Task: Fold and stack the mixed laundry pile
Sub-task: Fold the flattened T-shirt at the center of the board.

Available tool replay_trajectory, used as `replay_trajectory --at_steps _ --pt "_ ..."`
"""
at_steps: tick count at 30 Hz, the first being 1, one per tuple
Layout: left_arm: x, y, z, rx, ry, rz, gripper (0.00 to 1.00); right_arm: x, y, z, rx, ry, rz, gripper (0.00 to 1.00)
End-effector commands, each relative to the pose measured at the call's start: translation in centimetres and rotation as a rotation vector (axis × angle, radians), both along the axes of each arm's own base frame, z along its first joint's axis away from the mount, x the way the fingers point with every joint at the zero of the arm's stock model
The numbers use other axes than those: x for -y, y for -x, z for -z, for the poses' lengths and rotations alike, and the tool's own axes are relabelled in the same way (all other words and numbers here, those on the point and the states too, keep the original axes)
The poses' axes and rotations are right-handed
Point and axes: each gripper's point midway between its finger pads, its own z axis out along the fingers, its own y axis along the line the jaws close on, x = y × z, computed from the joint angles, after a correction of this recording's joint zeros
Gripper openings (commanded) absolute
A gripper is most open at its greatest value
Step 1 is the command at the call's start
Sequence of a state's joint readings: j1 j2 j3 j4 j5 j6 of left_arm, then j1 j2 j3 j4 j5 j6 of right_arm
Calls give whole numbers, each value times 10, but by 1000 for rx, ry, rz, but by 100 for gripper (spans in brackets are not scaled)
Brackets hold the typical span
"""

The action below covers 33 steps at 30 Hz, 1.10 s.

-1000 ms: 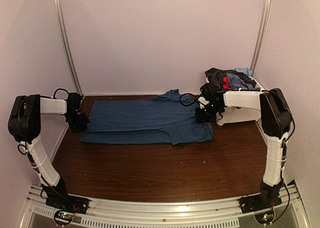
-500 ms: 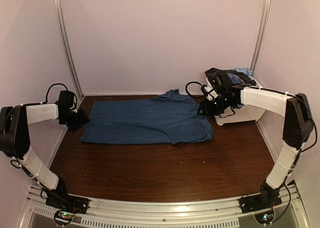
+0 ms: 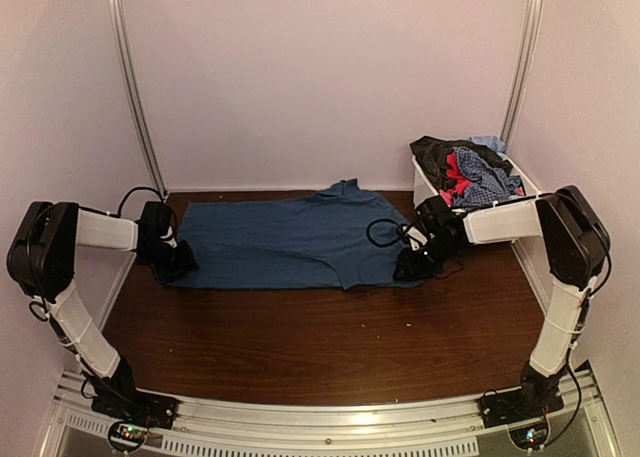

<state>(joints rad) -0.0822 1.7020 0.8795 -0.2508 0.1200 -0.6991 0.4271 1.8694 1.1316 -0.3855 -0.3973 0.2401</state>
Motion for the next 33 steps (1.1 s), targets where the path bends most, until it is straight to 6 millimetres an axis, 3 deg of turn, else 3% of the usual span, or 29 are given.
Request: replay_trajectory --at_steps 1,7,10,12,15,18,23,26,29,33 --pt "-18 37 22 -109 -58 -59 43 -8 28 18 -53 -9 -17 35" --pt "-38 67 11 -103 -86 -108 43 -19 90 14 -105 -56 -36 35" --pt "-37 66 -11 -28 -90 -74 46 -25 104 -8 -95 -117 -20 37" --pt "-23 57 -38 84 -66 1 52 -24 105 -32 -60 -161 3 41" --pt "31 45 -89 259 -7 202 57 -18 110 -58 -23 -189 26 44" --pt "94 51 -105 304 75 355 56 -16 121 -60 -48 -216 36 44" --pt "226 83 -94 307 250 605 51 -17 129 -43 -88 -240 45 41" --pt "287 101 -82 287 297 714 46 -21 129 -34 -102 -267 53 40" --pt "330 117 -71 266 347 779 43 -18 128 -19 -117 -244 64 39" --pt "353 127 -58 238 407 804 41 -10 127 -1 -133 -216 88 39"
